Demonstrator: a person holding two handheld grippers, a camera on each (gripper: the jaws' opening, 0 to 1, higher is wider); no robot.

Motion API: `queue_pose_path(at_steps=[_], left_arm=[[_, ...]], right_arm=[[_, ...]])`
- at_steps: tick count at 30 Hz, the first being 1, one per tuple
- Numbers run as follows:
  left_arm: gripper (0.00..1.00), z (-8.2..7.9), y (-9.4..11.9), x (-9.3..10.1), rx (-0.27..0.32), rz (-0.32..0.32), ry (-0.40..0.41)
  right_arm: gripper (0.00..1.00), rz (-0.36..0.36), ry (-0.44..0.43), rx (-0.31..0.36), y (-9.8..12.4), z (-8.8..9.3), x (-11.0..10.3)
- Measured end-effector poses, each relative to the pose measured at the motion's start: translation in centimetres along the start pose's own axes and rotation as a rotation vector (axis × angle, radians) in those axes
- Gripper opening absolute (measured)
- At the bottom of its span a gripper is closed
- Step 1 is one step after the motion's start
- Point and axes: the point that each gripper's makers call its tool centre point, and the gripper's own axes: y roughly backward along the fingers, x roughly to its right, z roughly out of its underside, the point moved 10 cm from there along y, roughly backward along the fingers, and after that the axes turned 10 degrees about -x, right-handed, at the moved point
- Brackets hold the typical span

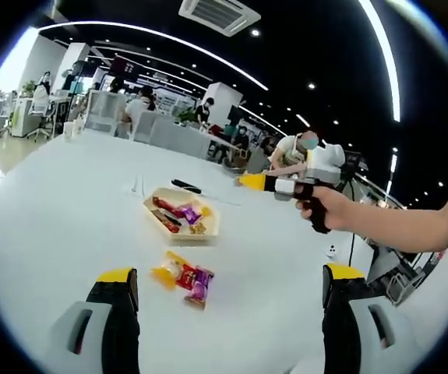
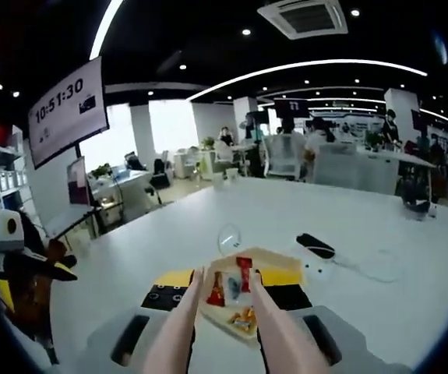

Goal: Place the target food into the container with the food tongs after gripping and lifting it, then release it inside without dropping or visibly crushing the food.

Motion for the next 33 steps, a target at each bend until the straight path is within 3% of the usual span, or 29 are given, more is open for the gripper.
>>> queue_pose_path(at_steps=[6,12,17,18,24,26,27,33], left_arm=[[0.99,-0.3,-0.3,0.1,0.005,0.018,0.039],[0.99,-0.4,-0.3,0.1,0.051,-0.007,0.004],[0.99,-0.3,-0.7,-0.1,0.029,-0.004,0.002],[0.99,-0.6,-0.8,0.0,-0.002,0.005,0.011],[0.99,-1.1,-0.3,0.3,0.047,0.010,-0.020],[0.99,-1.1,-0.9,-0.1,0.032,0.002,-0.016],[0.99,-1.4,-0.8,0.3,0.029,0.012,-0.022],[0.96,-1.1,-1.0,0.5,0.046,0.020,-0.015]], right_arm=[[0.29,-0.017,0.010,-0.012,0.3,0.5,-0.2],[0.29,-0.028,0.034,0.008,0.5,0.2,-0.7],[0.29,-0.029,0.005,0.011,0.3,0.1,-0.6],[0.29,-0.032,-0.003,0.007,0.2,0.2,-0.6],[0.29,-0.055,0.038,-0.004,0.1,0.3,-1.5],[0.29,-0.064,0.036,-0.004,0.1,0.9,-1.8],[0.29,-0.073,0.046,-0.040,0.1,1.7,-2.2],[0.29,-0.092,0.078,-0.050,0.4,2.2,-3.0]])
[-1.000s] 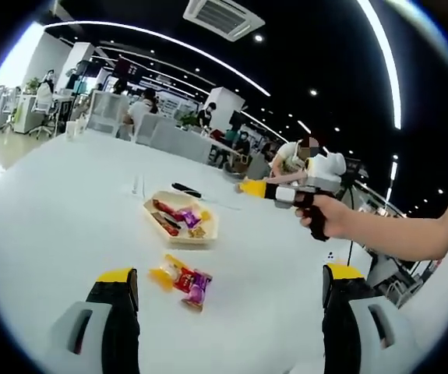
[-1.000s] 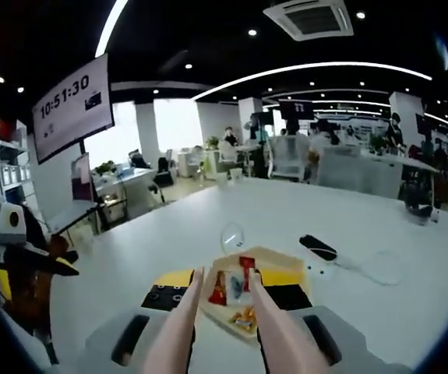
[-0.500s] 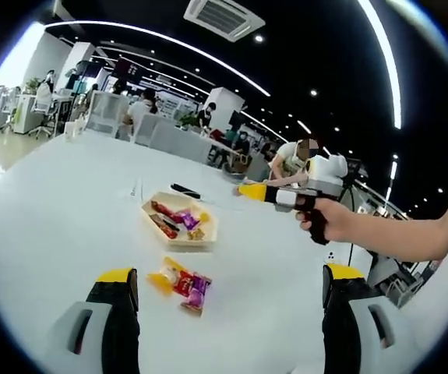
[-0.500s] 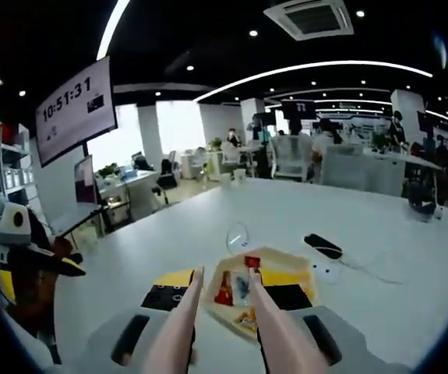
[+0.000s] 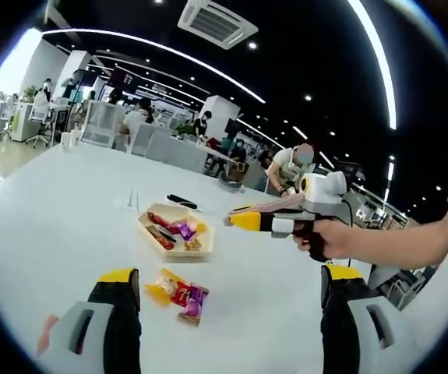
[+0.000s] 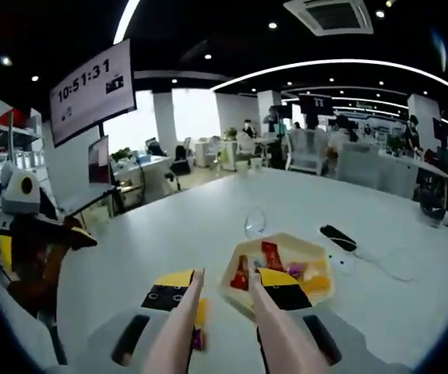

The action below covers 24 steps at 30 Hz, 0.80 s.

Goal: Place the target food into the container with the food tongs after gripping and lifting it, then release it inside without dropping or visibly crushing the food.

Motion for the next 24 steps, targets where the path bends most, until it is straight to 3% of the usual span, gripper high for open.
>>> queue_pose_path(at_steps=[4,8,14,20,24], left_arm=[[0.97,0.4,-0.2,0.2,-0.036,0.005,-0.005],[0.97,0.0,0.3,0.4,-0.008,0.004,-0.003],[0.96,-0.2,-0.1,0.3,-0.034,0.011,0.000],[0.96,-0.5,0.1,0.7,-0.009,0.022,-0.005],[0.97,0.3,-0.3,0.2,-0.053,0.017,-0.003]], right_arm=[[0.29,-0.008,-0.010,-0.006,-0.1,0.3,-0.1],[0.29,-0.020,0.005,-0.003,0.0,0.4,-0.6],[0.29,-0.022,-0.008,-0.013,0.1,1.1,-0.7],[0.29,-0.045,0.016,-0.035,0.1,1.7,-1.7],[0.29,-0.055,-0.035,-0.064,-0.2,2.4,-1.6]])
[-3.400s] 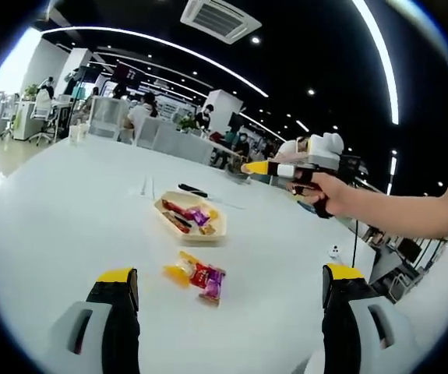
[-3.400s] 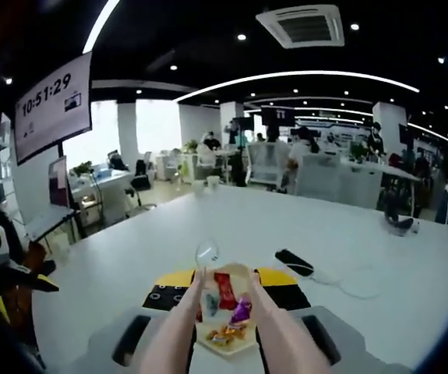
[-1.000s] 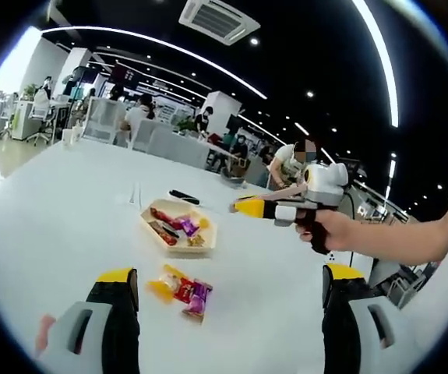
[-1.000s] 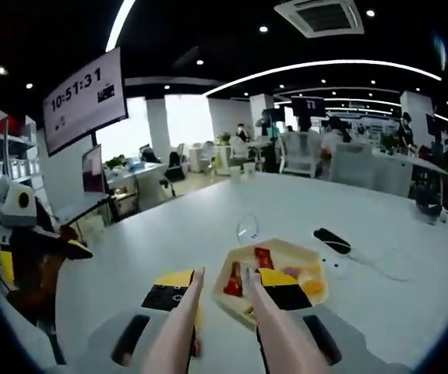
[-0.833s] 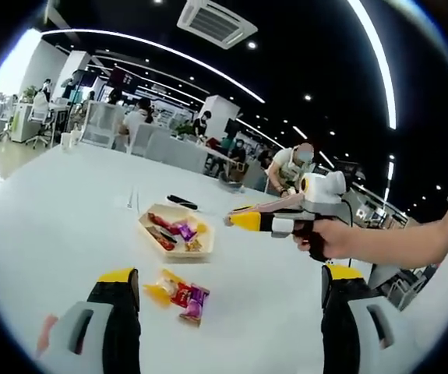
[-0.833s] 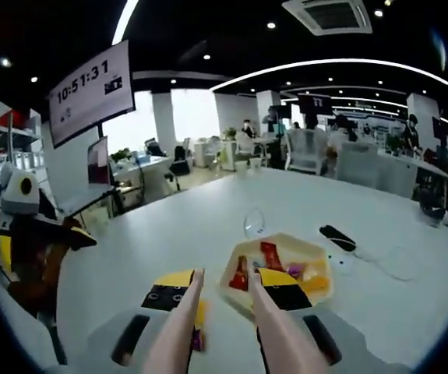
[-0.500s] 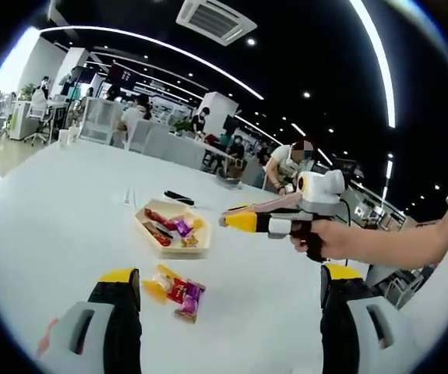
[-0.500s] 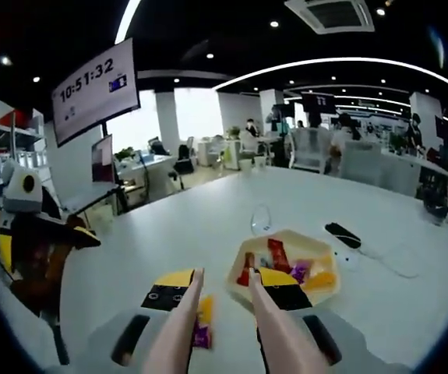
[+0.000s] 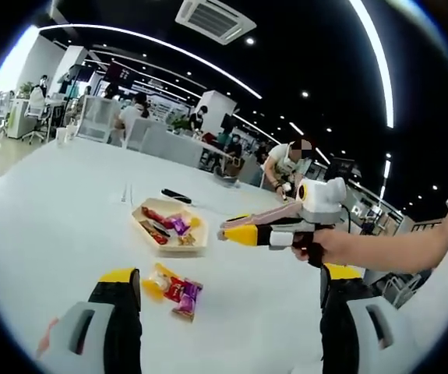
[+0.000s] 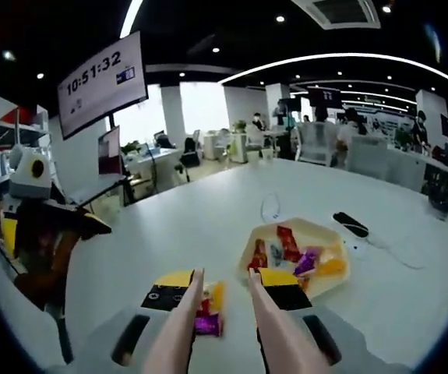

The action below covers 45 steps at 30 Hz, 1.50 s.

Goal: Place the target food into the container with the food tongs after gripping and lifting it, then release it inside without dropping or visibly crushing the food.

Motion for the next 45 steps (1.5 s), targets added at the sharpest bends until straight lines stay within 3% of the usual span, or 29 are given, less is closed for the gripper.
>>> queue_pose_path(at_steps=[6,14,19,25,30,33,34,35,40,43,45], left_arm=[[0.99,0.2,0.9,-0.4,0.045,-0.019,0.020],[0.99,0.5,0.9,-0.5,0.035,-0.024,0.029],[0.99,0.9,0.8,-1.0,0.043,-0.024,0.042],[0.99,0.5,1.5,-0.9,0.046,-0.025,0.036],[0.99,0.9,1.1,-2.0,0.054,-0.029,0.048],[0.99,0.7,1.1,-1.9,-0.002,-0.023,0.046],[0.99,0.5,1.2,-1.8,0.010,-0.023,0.035],[0.99,0.2,1.4,-1.9,0.057,-0.033,0.017],[0.99,1.1,1.1,-2.6,0.052,-0.035,0.062],[0.99,1.1,0.8,-2.6,0.008,-0.022,0.069],[0.98,0.6,1.1,-2.2,0.042,-0.012,0.074]], right_arm=[[0.29,-0.026,0.060,-0.050,-0.4,0.2,-0.8],[0.29,-0.049,0.069,-0.083,-1.0,0.4,-1.5],[0.29,-0.082,0.110,-0.125,-1.6,1.4,-2.2],[0.29,-0.093,0.096,-0.176,-2.1,2.7,-3.0],[0.29,-0.101,0.127,-0.200,-2.8,3.3,-3.1],[0.29,-0.094,0.098,-0.225,-3.1,3.6,-3.1],[0.29,-0.100,0.098,-0.228,-3.2,3.7,-3.1],[0.29,-0.102,0.102,-0.238,-3.3,3.7,-3.2],[0.29,-0.080,0.064,-0.269,-4.1,4.5,-3.3],[0.29,-0.075,0.050,-0.289,-4.3,4.9,-3.5],[0.29,-0.078,0.053,-0.302,-4.4,4.9,-3.9]])
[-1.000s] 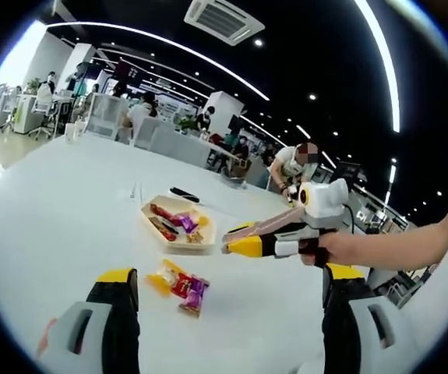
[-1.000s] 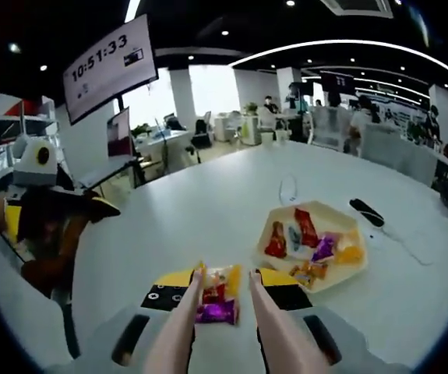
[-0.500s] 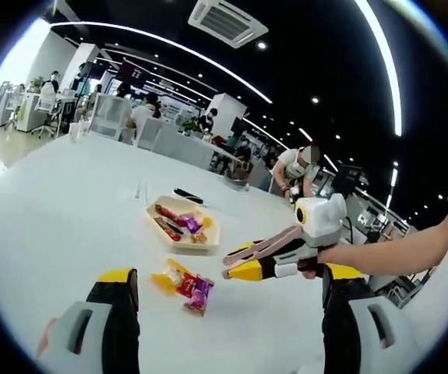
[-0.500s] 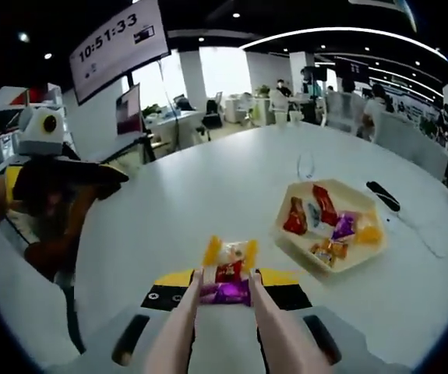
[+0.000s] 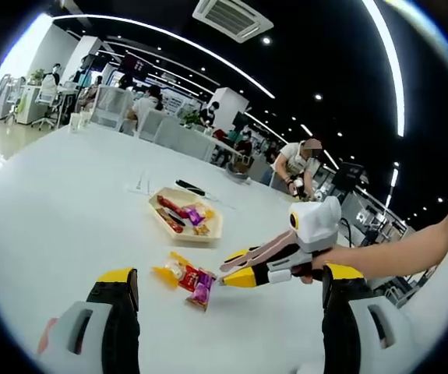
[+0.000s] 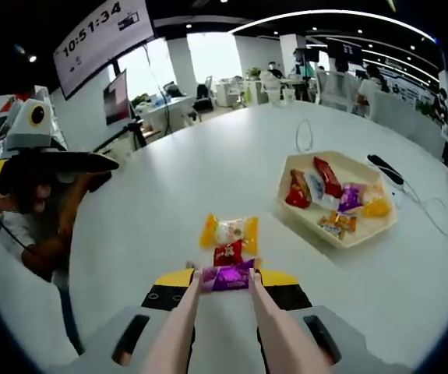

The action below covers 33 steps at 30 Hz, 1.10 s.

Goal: Place the target food into the container with the food tongs after gripping and lifting it, then release it inside without dropping or visibly crushing the food.

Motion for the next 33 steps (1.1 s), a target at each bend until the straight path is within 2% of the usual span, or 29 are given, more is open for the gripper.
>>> queue_pose_path(at_steps=[3,8,11,14,18,21,28,30,32,33], left_arm=[[0.98,-0.2,-0.3,-0.1,0.015,0.010,0.019],[0.97,-0.3,-1.1,0.3,-0.035,0.035,0.003],[0.97,-0.8,-0.8,0.8,0.008,0.059,0.011],[0.97,-0.8,-1.1,0.6,0.003,0.067,0.028],[0.97,-0.9,-1.1,0.6,-0.010,0.066,0.026],[0.97,-1.0,-0.8,0.6,0.010,0.068,0.038],[0.96,-0.9,-1.4,0.0,-0.016,0.058,0.044],[0.96,-1.0,-1.2,0.0,-0.003,0.058,0.045],[0.96,-1.0,-1.2,-0.2,-0.006,0.052,0.047],[0.96,-0.9,-1.2,-0.3,-0.008,0.050,0.047]], right_arm=[[0.29,0.008,0.007,0.004,-0.3,-0.1,-0.2],[0.29,-0.010,0.007,-0.019,-1.0,-0.1,-0.8],[0.29,0.014,0.076,-0.047,-1.3,-0.2,-0.9],[0.29,0.019,0.082,-0.064,-1.9,0.0,-0.6],[0.29,0.018,0.057,-0.072,-2.4,0.0,-0.4],[0.29,0.014,0.070,-0.067,-2.8,-0.3,-0.6],[0.29,0.021,0.091,-0.068,-3.4,-0.9,-0.9],[0.29,0.017,0.123,-0.083,-3.6,-1.0,-1.0],[0.29,0.026,0.215,-0.092,-3.9,-1.1,-1.1],[0.29,0.026,0.220,-0.094,-3.8,-1.1,-1.3]])
